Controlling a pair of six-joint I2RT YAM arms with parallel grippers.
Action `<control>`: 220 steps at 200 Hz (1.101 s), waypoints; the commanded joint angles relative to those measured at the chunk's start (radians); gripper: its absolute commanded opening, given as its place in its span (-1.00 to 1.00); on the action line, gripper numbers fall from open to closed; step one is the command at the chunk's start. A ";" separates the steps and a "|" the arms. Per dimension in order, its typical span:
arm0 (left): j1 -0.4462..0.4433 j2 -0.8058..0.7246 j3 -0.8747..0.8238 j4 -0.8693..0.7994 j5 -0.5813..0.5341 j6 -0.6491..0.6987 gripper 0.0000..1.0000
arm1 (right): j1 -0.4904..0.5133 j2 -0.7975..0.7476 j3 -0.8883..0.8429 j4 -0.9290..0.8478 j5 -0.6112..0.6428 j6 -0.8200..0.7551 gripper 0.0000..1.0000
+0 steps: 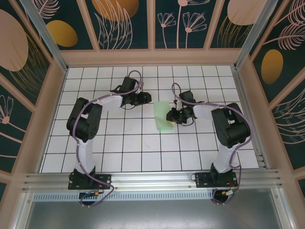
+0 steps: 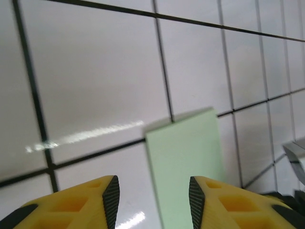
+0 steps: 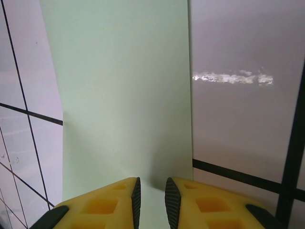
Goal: Fold a paper plane with a square sheet of paper (fold left side to right side)
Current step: First fold the square sheet of paper in half at the center of the table, then hold the square sheet of paper at the center of the table.
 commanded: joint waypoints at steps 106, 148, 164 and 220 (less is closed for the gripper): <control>-0.133 0.151 0.031 0.038 0.024 -0.031 -0.10 | 0.036 0.104 -0.039 -0.072 0.113 -0.004 -0.44; -0.136 0.151 0.013 0.011 0.002 -0.015 -0.11 | 0.000 -0.017 -0.029 0.008 0.035 0.001 -0.42; -0.142 0.161 0.017 -0.005 -0.009 -0.008 -0.12 | -0.039 -0.078 -0.006 0.022 -0.016 0.005 -0.38; -0.156 0.171 0.021 -0.020 -0.027 -0.003 -0.12 | -0.126 -0.058 0.142 -0.008 -0.076 -0.009 -0.41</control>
